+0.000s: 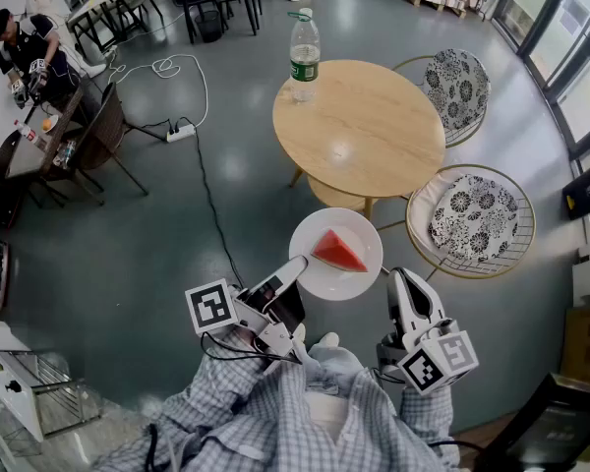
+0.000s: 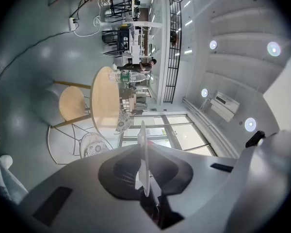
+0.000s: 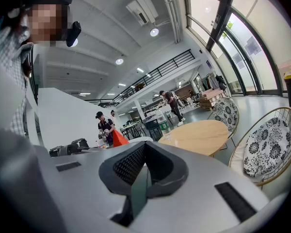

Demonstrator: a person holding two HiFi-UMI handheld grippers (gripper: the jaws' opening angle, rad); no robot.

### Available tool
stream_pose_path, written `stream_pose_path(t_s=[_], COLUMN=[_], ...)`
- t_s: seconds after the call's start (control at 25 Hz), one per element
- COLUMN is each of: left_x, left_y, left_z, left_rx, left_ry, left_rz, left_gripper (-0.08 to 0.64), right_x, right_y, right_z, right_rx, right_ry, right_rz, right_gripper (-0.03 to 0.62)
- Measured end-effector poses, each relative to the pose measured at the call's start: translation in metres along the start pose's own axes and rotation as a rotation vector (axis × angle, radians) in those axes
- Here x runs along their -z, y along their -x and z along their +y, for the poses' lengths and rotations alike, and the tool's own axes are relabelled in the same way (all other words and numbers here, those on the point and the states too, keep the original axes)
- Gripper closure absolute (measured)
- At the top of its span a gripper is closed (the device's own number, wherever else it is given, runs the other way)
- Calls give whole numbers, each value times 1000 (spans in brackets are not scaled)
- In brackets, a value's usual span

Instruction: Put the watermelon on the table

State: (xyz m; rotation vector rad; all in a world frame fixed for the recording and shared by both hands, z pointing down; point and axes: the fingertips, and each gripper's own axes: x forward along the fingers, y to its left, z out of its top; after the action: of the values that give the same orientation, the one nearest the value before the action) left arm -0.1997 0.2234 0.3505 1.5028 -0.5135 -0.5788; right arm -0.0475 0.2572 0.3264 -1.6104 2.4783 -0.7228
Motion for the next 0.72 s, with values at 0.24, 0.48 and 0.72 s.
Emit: stream_pose_path(t_s=[0.24,0.48,0.72], left_x=[-1,-1,-4], left_y=[0,1,5], left_z=[-3,-2,-3], left_rx=[8,14,16], left_ry=[-8,-7,-10], left_rz=[-7,-7,-8], left_gripper=[528,526,528], right_x=[2,5,14], right_y=[4,4,-4], right_z=[0,-3,10], right_rx=[2,25,-30], right_ry=[-3,-73,-265], right_rz=[2,10,37], right_gripper=[584,583,581])
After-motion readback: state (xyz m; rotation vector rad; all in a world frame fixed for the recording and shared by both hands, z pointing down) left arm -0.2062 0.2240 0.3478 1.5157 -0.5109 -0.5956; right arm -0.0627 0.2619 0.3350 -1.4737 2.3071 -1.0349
